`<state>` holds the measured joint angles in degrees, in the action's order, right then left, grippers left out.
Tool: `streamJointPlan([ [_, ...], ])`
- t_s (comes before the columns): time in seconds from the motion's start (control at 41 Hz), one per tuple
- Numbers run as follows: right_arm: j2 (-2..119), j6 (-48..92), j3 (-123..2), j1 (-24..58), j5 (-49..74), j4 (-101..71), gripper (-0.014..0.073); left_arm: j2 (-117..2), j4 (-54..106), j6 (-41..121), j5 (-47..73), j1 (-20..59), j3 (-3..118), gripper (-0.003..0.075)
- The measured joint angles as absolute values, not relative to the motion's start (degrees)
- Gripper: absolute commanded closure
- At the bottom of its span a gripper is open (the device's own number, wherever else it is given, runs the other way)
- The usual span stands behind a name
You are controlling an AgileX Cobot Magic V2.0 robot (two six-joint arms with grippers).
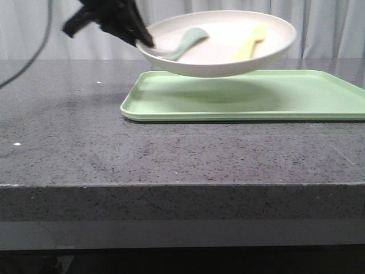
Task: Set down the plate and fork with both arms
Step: 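Lift the plate with the left gripper and lower it onto the green tray, then open the left gripper and raise it away from the plate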
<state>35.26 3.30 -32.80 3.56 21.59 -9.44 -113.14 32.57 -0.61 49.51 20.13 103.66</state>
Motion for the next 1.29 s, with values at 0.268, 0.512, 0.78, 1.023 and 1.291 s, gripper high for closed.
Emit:
streamJointPlan([
  [0.268,35.26,3.30,-32.80,3.56,21.59,-9.34,-0.0051,-122.51,30.19,-6.30,50.24,24.23,114.20,0.0736],
  [0.512,35.26,3.30,-32.80,3.56,21.59,-9.34,-0.0051,-124.75,27.90,-9.60,50.35,24.35,114.95,0.0736],
  [0.78,35.26,3.30,-32.80,3.56,21.59,-9.34,-0.0051,-125.60,27.42,-10.03,51.05,24.35,114.95,0.0663],
  [1.023,35.26,3.30,-32.80,3.56,21.59,-9.34,-0.0051,-125.60,27.90,-10.21,51.05,24.35,115.28,0.0355],
  [1.291,35.26,3.30,-32.80,3.56,21.59,-9.34,-0.0051,-122.64,28.02,-5.19,51.17,24.35,115.38,0.0344],
])
